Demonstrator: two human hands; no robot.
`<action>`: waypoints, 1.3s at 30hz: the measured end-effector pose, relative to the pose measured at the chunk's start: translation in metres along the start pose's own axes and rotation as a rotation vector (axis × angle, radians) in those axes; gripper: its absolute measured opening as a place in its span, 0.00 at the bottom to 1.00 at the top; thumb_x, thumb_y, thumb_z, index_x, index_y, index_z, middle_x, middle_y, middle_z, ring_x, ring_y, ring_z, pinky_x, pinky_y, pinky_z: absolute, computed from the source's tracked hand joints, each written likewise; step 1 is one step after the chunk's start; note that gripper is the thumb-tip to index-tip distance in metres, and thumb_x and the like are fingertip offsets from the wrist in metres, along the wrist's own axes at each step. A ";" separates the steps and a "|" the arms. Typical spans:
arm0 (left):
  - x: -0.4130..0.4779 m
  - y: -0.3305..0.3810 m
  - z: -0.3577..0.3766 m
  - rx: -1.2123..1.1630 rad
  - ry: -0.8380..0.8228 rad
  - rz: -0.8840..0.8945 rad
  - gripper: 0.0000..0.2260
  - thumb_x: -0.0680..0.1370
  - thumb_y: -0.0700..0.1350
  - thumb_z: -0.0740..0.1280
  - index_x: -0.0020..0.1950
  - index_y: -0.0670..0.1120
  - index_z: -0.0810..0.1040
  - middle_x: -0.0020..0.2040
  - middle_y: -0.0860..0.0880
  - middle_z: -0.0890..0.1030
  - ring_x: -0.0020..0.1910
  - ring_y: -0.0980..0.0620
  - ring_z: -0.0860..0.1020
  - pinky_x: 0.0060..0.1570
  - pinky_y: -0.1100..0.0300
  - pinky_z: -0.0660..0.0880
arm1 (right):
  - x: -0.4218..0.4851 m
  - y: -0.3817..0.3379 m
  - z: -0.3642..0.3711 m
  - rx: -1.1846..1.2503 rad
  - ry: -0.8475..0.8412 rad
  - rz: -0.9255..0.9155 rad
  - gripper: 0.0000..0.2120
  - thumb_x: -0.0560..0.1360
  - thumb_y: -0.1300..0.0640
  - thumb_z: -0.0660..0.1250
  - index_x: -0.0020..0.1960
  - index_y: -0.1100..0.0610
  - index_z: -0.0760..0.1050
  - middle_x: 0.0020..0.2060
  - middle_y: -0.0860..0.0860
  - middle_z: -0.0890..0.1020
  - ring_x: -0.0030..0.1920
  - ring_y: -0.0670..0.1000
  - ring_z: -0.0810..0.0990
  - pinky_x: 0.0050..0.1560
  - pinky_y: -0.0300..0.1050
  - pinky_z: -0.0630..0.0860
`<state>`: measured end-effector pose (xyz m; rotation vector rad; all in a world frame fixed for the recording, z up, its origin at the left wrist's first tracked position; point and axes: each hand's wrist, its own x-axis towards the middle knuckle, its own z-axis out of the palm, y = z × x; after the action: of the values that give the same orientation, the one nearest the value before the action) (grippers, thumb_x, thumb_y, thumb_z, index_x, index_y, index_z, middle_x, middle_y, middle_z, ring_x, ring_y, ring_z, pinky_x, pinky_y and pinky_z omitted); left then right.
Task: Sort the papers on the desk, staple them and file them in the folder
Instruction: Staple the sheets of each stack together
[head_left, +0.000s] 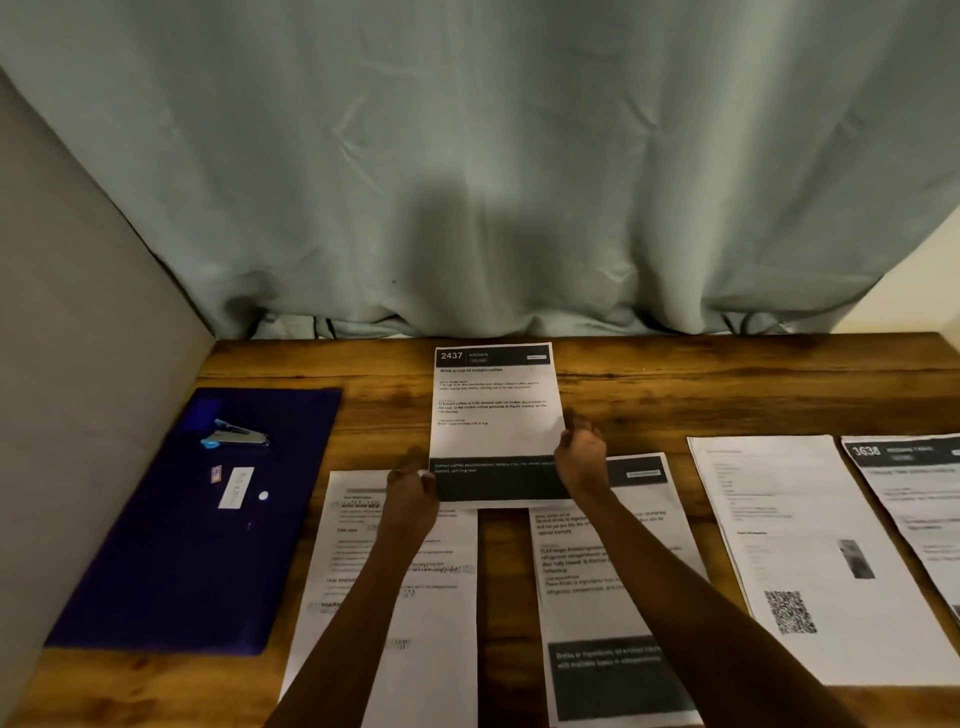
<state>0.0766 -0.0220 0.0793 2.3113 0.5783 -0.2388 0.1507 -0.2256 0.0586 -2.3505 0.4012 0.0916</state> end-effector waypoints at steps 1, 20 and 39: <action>-0.002 -0.003 -0.001 -0.008 0.014 -0.002 0.14 0.82 0.45 0.60 0.64 0.39 0.69 0.58 0.40 0.75 0.56 0.43 0.76 0.52 0.58 0.71 | -0.002 0.001 -0.002 -0.004 0.024 -0.004 0.19 0.78 0.61 0.62 0.68 0.60 0.66 0.64 0.59 0.72 0.65 0.59 0.70 0.66 0.53 0.70; -0.072 -0.084 -0.010 0.007 0.225 -0.363 0.28 0.79 0.48 0.64 0.72 0.35 0.58 0.69 0.34 0.65 0.68 0.34 0.65 0.67 0.41 0.64 | -0.134 0.004 0.031 0.085 -0.450 -0.052 0.15 0.78 0.61 0.61 0.33 0.53 0.67 0.30 0.47 0.71 0.29 0.43 0.68 0.29 0.30 0.63; -0.053 -0.115 -0.035 0.090 0.136 -0.407 0.24 0.78 0.47 0.65 0.69 0.37 0.62 0.66 0.36 0.68 0.65 0.35 0.68 0.62 0.43 0.68 | -0.168 -0.029 0.088 0.211 -0.331 0.315 0.06 0.76 0.58 0.64 0.52 0.57 0.71 0.50 0.54 0.79 0.50 0.54 0.80 0.50 0.49 0.80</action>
<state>-0.0242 0.0577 0.0512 2.2879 1.1278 -0.3045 0.0050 -0.1013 0.0443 -2.0024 0.5816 0.5521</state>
